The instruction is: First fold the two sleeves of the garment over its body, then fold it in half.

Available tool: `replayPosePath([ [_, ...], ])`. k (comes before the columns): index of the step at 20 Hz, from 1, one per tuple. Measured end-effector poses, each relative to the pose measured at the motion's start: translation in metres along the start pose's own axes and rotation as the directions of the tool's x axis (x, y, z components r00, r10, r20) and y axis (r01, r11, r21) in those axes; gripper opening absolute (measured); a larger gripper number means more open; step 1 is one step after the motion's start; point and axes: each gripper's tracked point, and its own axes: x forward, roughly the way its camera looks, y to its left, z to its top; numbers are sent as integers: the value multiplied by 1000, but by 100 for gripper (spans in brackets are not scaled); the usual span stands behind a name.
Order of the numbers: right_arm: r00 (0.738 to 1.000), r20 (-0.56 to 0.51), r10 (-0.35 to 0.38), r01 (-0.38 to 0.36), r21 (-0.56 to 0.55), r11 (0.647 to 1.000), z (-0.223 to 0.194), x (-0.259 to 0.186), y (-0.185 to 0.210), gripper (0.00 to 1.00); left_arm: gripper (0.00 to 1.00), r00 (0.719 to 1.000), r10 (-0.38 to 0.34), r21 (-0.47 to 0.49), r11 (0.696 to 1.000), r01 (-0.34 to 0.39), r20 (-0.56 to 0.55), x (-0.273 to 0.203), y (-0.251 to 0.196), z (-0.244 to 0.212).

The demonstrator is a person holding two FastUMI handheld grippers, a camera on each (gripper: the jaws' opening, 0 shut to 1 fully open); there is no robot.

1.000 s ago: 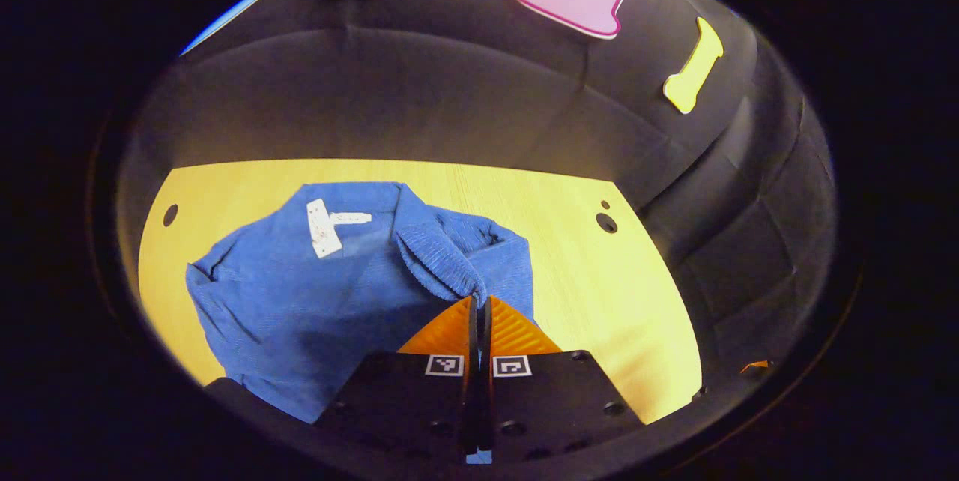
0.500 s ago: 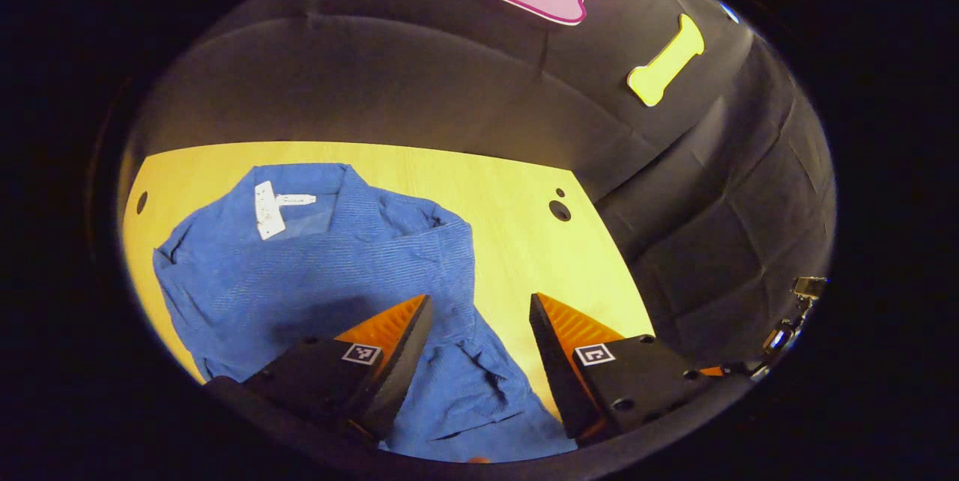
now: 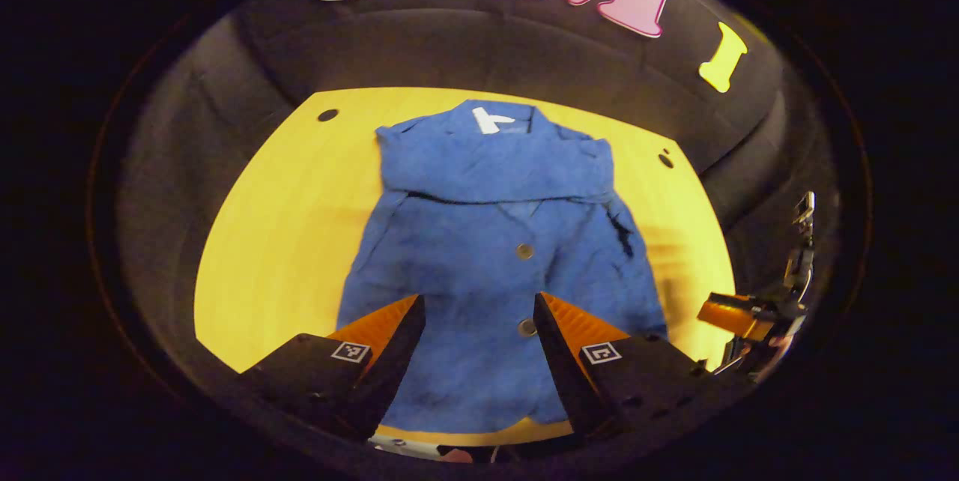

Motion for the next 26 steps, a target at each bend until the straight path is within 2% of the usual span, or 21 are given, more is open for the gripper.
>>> replayPosePath([
  [1,1000,-18,-6,6,-4,1000,-7,3,1,94,85,998,52,-18,998,-52,-40,0,24,-24],
  [2,999,-38,-22,21,-15,1000,-15,6,1,86,85,993,87,-34,995,-90,-79,1,43,-47],
  [3,998,-56,-38,37,-25,999,-22,7,0,85,85,988,108,-52,992,-114,-112,1,58,-66],
  [4,996,-69,-52,50,-34,998,-29,7,1,94,86,983,107,-71,990,-119,-152,2,68,-85],
  [7,992,-99,-84,78,-63,995,-51,9,4,94,86,966,137,-89,983,-160,-219,11,98,-121],
  [8,987,-120,-102,95,-68,993,-60,7,3,87,86,960,151,-88,980,-176,-235,14,105,-127],
  [9,986,-129,-110,102,-66,993,-66,9,4,96,83,957,148,-87,981,-174,-248,17,108,-132],
  [10,984,-135,-116,107,-66,992,-72,9,5,90,86,956,137,-83,983,-163,-260,18,107,-136],
  [11,982,-136,-131,123,-69,990,-76,10,3,90,86,954,127,-77,985,-153,-271,20,108,-140],
  [12,979,-140,-146,138,-69,988,-81,8,-1,96,86,952,130,-65,986,-154,-277,22,111,-141],
  [14,971,-166,-175,169,-51,984,-93,6,-8,96,86,947,161,-55,982,-183,-277,23,122,-148],
  [15,969,-170,-182,177,-42,983,-97,5,-10,96,89,948,151,-60,983,-174,-282,24,124,-151],
  [16,967,-172,-190,187,-37,982,-99,6,-11,96,86,948,131,-68,985,-157,-290,25,121,-153],
  [23,944,-214,-253,253,-29,967,-122,6,-22,96,85,942,54,-42,997,-72,-331,26,115,-161],
  [26,927,-228,-298,293,-54,954,-129,11,-29,96,85,938,51,-39,997,-68,-343,28,116,-159],
])
